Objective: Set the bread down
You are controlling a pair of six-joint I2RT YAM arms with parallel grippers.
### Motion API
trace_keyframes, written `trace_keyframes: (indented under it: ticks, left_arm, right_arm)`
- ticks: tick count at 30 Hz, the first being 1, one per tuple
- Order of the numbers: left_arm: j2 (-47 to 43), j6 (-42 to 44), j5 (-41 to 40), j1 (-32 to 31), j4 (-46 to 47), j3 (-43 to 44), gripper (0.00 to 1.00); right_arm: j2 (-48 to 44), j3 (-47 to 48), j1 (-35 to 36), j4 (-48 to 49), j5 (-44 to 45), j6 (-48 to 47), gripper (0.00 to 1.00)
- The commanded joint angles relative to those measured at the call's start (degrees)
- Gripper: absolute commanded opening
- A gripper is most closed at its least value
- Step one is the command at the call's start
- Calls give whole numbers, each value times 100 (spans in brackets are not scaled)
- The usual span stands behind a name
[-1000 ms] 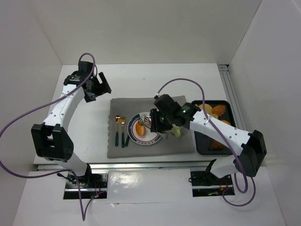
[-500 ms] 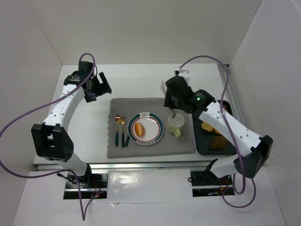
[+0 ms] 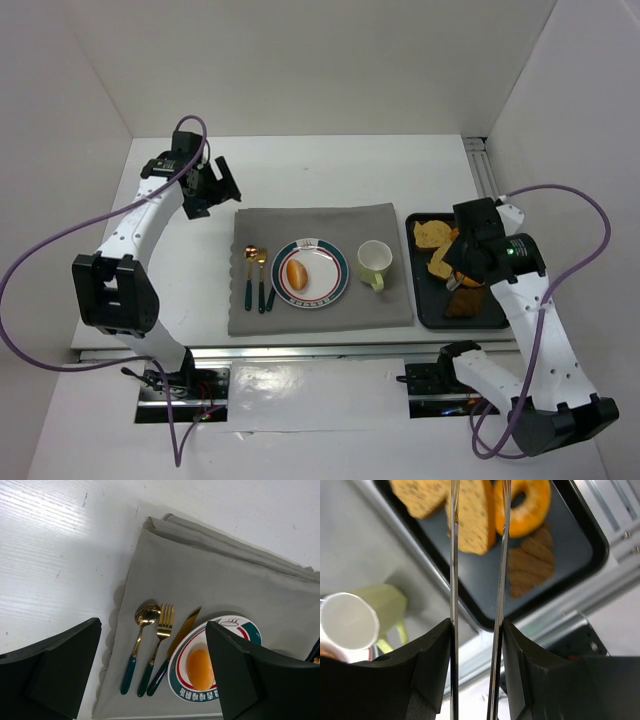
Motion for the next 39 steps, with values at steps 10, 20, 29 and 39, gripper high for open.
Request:
trace_keyframes:
  ticks: [10,20,29,39]
  left_arm:
    - [169,158,247,-17,228,-33,100]
    - [275,211,423,-69,404,-147,100]
    - [275,211,475,-69,404,-147,100]
    - [275,342,152,-69,343,19,100]
  right_arm:
    - [6,-680,-377,229,-975,-267,50]
    - [340,-856,-430,476,-1221,-381,53]
    - [392,-839,-605,643,-1370,-495,40]
    - [865,750,-658,379,-1177,-1065,3]
